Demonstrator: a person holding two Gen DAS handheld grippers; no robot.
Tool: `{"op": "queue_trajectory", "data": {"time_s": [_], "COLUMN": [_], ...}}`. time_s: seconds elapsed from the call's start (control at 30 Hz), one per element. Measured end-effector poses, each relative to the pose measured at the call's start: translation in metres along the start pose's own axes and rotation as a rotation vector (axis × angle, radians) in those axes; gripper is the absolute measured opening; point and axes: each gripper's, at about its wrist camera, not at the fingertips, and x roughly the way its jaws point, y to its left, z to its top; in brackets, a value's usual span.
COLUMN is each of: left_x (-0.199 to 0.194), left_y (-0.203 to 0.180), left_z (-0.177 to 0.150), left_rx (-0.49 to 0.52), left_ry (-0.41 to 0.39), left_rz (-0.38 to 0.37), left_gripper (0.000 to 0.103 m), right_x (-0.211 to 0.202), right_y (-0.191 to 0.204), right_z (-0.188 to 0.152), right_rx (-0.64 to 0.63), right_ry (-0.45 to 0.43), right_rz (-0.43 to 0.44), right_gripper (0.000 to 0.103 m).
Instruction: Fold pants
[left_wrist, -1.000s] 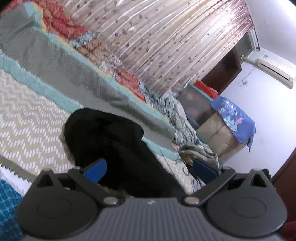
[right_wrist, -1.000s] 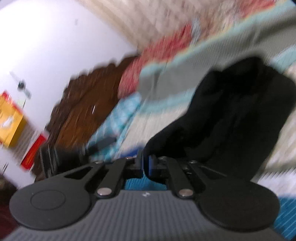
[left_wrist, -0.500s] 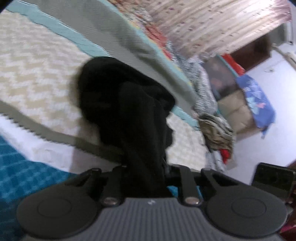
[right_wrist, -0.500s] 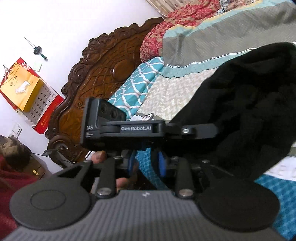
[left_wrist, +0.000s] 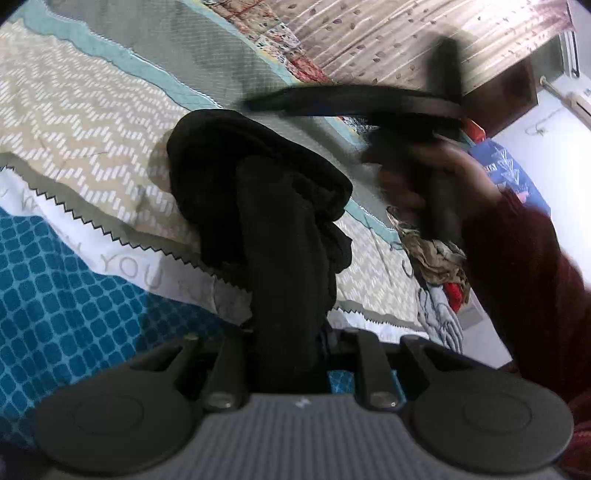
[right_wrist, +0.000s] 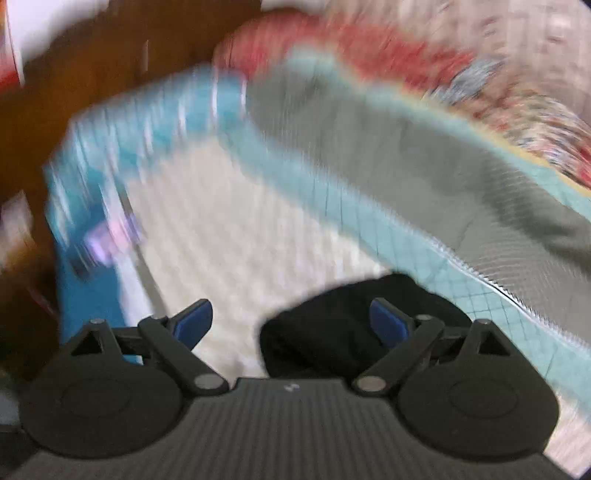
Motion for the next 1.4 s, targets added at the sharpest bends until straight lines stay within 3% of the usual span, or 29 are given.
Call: {"op": "queue_trajectory", "data": {"time_s": [0.07, 0.1, 0.13, 0.17, 0.23, 0.37, 0.47, 0.6, 0.7, 0.87, 0.97, 1.0, 1.03, 1.1, 1.17, 1.27, 1.4], "left_x": [0.001, 0.001, 0.002, 0.002, -0.001, -0.027, -0.066, -0.127, -0.158, -0.18, -0.156, -0.139, -0.12, -0.07, -0.033, -0.019, -0.057], "left_y": [0.001, 0.002, 0.003, 0.003, 0.005, 0.013, 0.017, -0.004, -0.049, -0.109, -0.132, -0.124, -0.118, -0.087, -0.06, -0.03, -0.012], "left_z": [0.0, -0.001, -0.002, -0.002, -0.001, 0.018, 0.041, 0.072, 0.086, 0.11, 0.105, 0.104, 0.101, 0.101, 0.089, 0.077, 0.085], "left_rx": [0.007, 0.01, 0.012, 0.015, 0.015, -0.013, -0.038, 0.015, 0.168, 0.322, 0.408, 0.407, 0.4, 0.331, 0.233, 0.135, 0.059], "left_ry": [-0.001, -0.001, -0.001, -0.001, -0.009, -0.096, -0.23, -0.42, -0.498, -0.542, -0.467, -0.419, -0.366, -0.244, -0.166, -0.173, -0.296], "left_rz": [-0.006, -0.01, -0.01, -0.005, 0.008, 0.04, 0.054, 0.065, 0.079, 0.063, 0.111, 0.119, 0.127, 0.156, 0.204, 0.211, 0.202], "left_gripper": [0.016, 0.016, 0.016, 0.016, 0.016, 0.015, 0.014, 0.014, 0.014, 0.014, 0.015, 0.015, 0.015, 0.015, 0.015, 0.015, 0.015], "right_x": [0.044, 0.062, 0.077, 0.079, 0.054, -0.058, -0.159, -0.256, -0.302, -0.318, -0.287, -0.272, -0.25, -0.208, -0.188, -0.201, -0.23], "right_y": [0.012, 0.015, 0.012, 0.004, -0.03, -0.109, -0.153, -0.162, -0.143, -0.097, -0.095, -0.086, -0.084, -0.092, -0.103, -0.112, -0.12], "right_z": [-0.005, -0.005, -0.008, -0.01, -0.007, -0.022, -0.065, -0.128, -0.168, -0.217, -0.251, -0.269, -0.286, -0.314, -0.343, -0.371, -0.37], "right_rx": [-0.133, -0.162, -0.154, -0.103, 0.143, 0.59, 0.819, 0.942, 0.989, 1.033, 1.085, 1.132, 1.173, 1.238, 1.318, 1.378, 1.277], "right_ry": [0.11, 0.145, 0.166, 0.154, 0.027, -0.313, -0.544, -0.73, -0.799, -0.843, -0.803, -0.762, -0.677, -0.483, -0.363, -0.4, -0.433], "right_rz": [-0.088, -0.157, -0.219, -0.239, -0.193, -0.144, -0.152, -0.163, -0.106, -0.104, -0.168, -0.192, -0.222, -0.284, -0.356, -0.36, -0.541], "right_gripper": [0.092, 0.077, 0.04, 0.025, 0.016, 0.015, 0.015, 0.015, 0.015, 0.017, 0.028, 0.036, 0.047, 0.048, 0.048, 0.049, 0.049]}}
